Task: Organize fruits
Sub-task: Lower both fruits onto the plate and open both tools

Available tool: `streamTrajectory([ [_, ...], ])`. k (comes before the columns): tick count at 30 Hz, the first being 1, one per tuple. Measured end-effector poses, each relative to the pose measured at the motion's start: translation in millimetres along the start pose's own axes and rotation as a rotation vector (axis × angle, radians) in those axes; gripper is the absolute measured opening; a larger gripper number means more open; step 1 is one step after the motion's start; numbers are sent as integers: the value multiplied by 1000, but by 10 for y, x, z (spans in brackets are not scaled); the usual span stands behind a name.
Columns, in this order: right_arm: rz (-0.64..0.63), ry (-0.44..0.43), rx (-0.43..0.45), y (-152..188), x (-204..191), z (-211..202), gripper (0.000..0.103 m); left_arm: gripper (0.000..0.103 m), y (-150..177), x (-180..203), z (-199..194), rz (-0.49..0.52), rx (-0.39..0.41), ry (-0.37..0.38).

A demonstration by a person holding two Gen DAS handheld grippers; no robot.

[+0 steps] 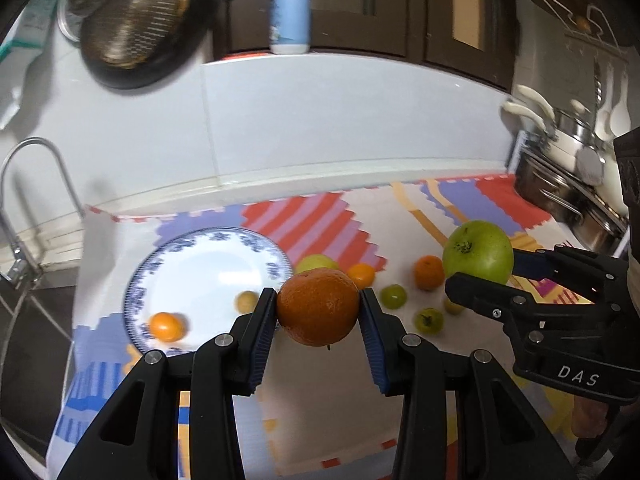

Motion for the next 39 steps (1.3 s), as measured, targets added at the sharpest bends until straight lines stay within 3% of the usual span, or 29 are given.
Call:
streamTrajectory([
  [11, -77, -109, 27, -402, -357, 314, 51, 41, -141, -503, 17, -45, 24, -130],
  [19, -101, -167, -13, -640, -493, 743, 51, 41, -269, -829, 254, -62, 16, -182],
  [28, -115, -185, -104, -788, -535, 1321, 51, 41, -259, -1071, 726, -93, -65, -197],
  [39, -87, -203, -232, -695, -553, 2000, 51, 41, -84, -1320, 1321, -118, -184, -197],
])
Point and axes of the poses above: each gripper's, at about its wrist camera, not at the fingertips, and z roughly the way its jaws point, x to its right, y to its underside, the point moved 5 cm from there along z, roughly the way its jaws point, and after that the axes turned 13 degrees about -y, right-handed, at the moved point
